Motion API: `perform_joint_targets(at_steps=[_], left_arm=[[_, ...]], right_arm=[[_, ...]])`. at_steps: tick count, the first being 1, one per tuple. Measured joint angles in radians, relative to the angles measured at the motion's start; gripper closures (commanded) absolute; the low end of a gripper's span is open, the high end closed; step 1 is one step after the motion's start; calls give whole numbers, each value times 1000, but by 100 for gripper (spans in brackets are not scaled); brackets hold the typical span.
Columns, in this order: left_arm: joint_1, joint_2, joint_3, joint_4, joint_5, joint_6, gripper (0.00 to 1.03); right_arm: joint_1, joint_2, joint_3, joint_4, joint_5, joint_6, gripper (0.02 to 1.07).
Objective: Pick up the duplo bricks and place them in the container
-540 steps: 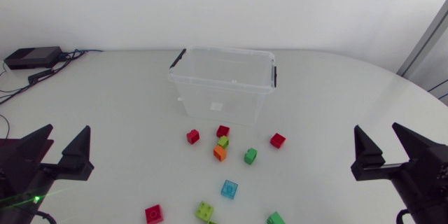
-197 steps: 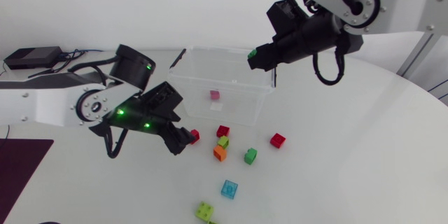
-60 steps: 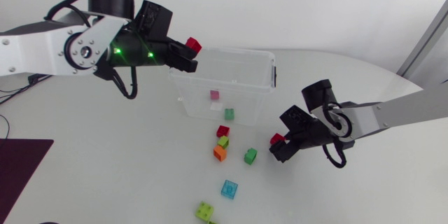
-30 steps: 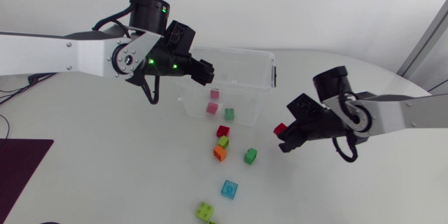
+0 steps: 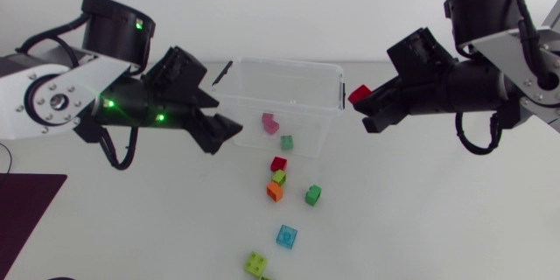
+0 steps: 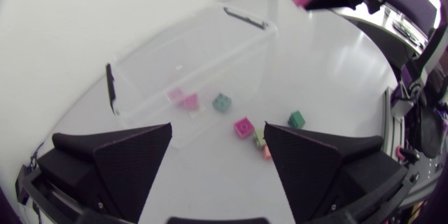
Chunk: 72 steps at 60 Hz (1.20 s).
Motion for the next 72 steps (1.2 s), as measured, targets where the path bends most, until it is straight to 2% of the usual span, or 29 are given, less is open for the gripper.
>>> perform_joint_targets(at_steps=[12, 26, 41, 44, 47, 49, 52, 62, 72], left_arm=[[-18, -2, -112, -64, 28, 99, 11], [-132, -2, -217, -65, 39, 193, 11], [-230, 2, -293, -64, 40, 287, 11], [-249, 9, -301, -64, 40, 303, 11], [-266, 16, -308, -64, 40, 325, 11], [-276, 19, -311, -64, 40, 335, 11], [-294, 27, -317, -64, 40, 359, 11], [-317, 79, -323, -64, 42, 426, 11], [-326, 170, -323, -61, 42, 491, 11]], right_arm=[[35, 81, 109, 12, 15, 47, 81], [71, 283, 224, 88, 31, 72, 80], [84, 488, 354, 117, 52, 87, 78], [84, 524, 384, 118, 61, 87, 65], [84, 555, 410, 118, 77, 87, 44], [84, 575, 428, 118, 83, 87, 23], [84, 597, 450, 117, 86, 87, 9], [86, 579, 453, 111, 87, 87, 7], [122, 410, 331, 108, 84, 86, 7]])
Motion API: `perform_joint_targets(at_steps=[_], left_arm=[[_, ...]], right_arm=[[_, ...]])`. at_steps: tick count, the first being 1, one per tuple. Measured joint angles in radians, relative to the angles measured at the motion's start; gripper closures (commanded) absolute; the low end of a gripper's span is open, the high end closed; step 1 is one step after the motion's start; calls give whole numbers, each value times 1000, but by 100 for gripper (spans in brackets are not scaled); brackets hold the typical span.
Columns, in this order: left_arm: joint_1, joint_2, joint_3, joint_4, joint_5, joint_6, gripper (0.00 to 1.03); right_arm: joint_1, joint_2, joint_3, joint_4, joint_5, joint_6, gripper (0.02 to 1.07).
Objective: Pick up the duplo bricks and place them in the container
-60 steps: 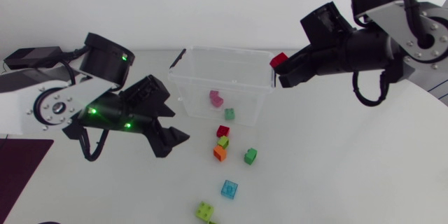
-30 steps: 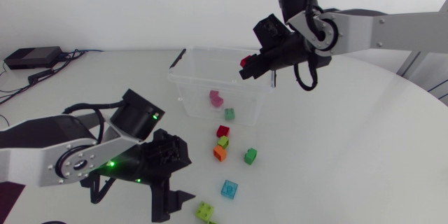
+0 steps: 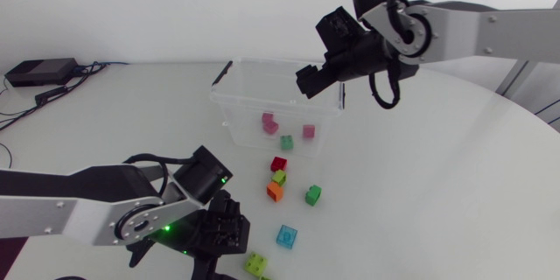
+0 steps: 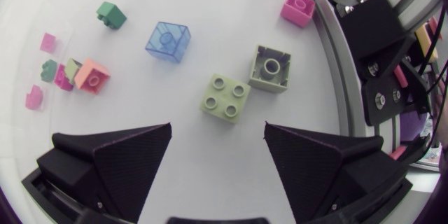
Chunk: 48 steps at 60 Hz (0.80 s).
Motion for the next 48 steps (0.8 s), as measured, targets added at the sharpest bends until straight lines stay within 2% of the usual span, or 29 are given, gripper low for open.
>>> perform_joint_targets(at_steps=[12, 24, 27, 31, 35, 40, 48], left_arm=[[-23, 55, 16, 3, 0, 38, 11], [-40, 75, 43, 41, 0, 41, 13], [-40, 82, 49, 43, 0, 42, 22], [-39, 97, 59, 43, 0, 44, 43], [-40, 107, 60, 47, 0, 52, 56], [-42, 125, 60, 46, 0, 61, 83], [-51, 144, 72, 47, 8, 67, 85]], right_arm=[[64, -205, -205, -4, -5, 0, 7], [98, -311, -417, -8, -5, 0, 7], [111, -325, -456, -8, -5, 1, 7], [129, -345, -514, -15, -5, 5, 7], [145, -354, -551, -21, -5, 13, 7], [176, -357, -585, -23, -5, 23, 7], [249, -362, -606, -37, -5, 38, 7]])
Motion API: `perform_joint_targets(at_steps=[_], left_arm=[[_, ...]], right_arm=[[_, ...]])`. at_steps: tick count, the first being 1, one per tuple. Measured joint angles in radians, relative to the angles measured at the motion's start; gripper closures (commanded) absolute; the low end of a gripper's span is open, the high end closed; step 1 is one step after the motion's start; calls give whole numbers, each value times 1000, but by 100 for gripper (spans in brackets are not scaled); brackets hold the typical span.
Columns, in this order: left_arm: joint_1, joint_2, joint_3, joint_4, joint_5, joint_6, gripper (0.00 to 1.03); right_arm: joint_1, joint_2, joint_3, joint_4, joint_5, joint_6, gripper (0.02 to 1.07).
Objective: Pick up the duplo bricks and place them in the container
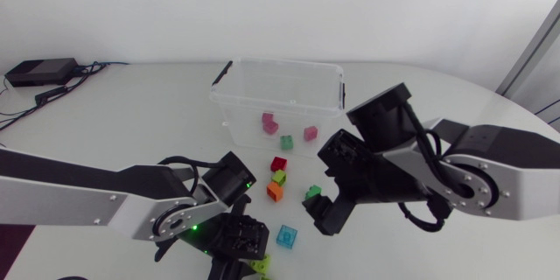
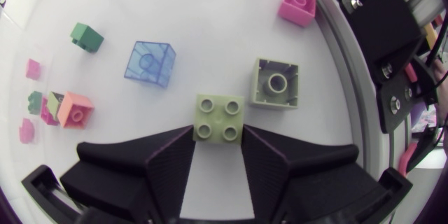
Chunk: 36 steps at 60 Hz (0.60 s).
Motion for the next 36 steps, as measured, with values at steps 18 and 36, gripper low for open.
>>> perform_joint_targets(at_steps=[18, 36], left_arm=[[54, -24, 0, -25, 18, 0, 86], [181, -223, -1, -88, 29, 0, 86]], right_arm=[[101, 65, -17, -6, -3, 34, 7], [153, 170, -18, 16, -3, 34, 10]])
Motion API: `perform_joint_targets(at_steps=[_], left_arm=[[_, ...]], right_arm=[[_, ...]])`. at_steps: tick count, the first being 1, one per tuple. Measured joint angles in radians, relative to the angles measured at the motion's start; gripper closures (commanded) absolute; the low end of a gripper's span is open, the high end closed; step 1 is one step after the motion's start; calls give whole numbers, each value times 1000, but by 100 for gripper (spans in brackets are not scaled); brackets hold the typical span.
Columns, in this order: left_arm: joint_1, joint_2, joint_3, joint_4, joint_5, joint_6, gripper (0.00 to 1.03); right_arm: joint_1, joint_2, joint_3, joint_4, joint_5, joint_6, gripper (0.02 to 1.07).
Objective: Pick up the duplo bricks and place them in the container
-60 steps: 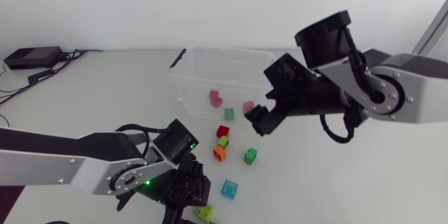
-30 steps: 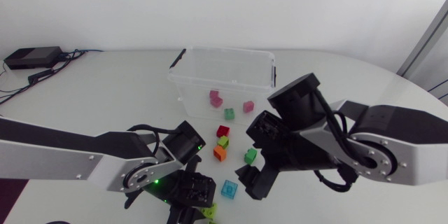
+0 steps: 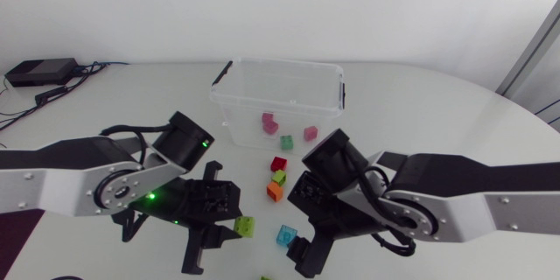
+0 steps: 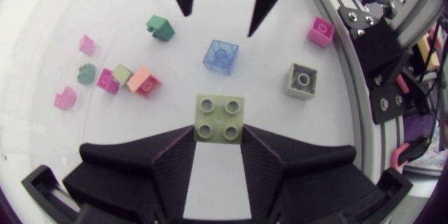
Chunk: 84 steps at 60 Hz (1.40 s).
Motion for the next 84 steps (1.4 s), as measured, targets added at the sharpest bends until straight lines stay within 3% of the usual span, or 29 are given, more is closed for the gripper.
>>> perform_joint_targets(at_steps=[24, 41, 60, 68, 73, 80, 84], left_arm=[[179, -80, 172, -22, 65, -61, 86], [201, -79, 283, -25, 68, -126, 86], [212, -47, 359, -32, 68, -166, 86], [226, -11, 425, -32, 68, -193, 86], [237, 13, 465, -31, 69, -218, 86], [252, 64, 523, -5, 68, -262, 86], [253, 91, 548, 11, 68, -284, 85]], right_arm=[[31, 119, 52, -35, 0, -14, 12], [29, 185, 140, -131, -5, -58, 18], [29, 269, 236, -219, -21, -99, 37], [21, 304, 271, -245, -27, -111, 50], [8, 332, 285, -253, -31, -124, 51], [-4, 359, 291, -256, -31, -134, 75], [-4, 356, 291, -256, -31, -134, 78]])
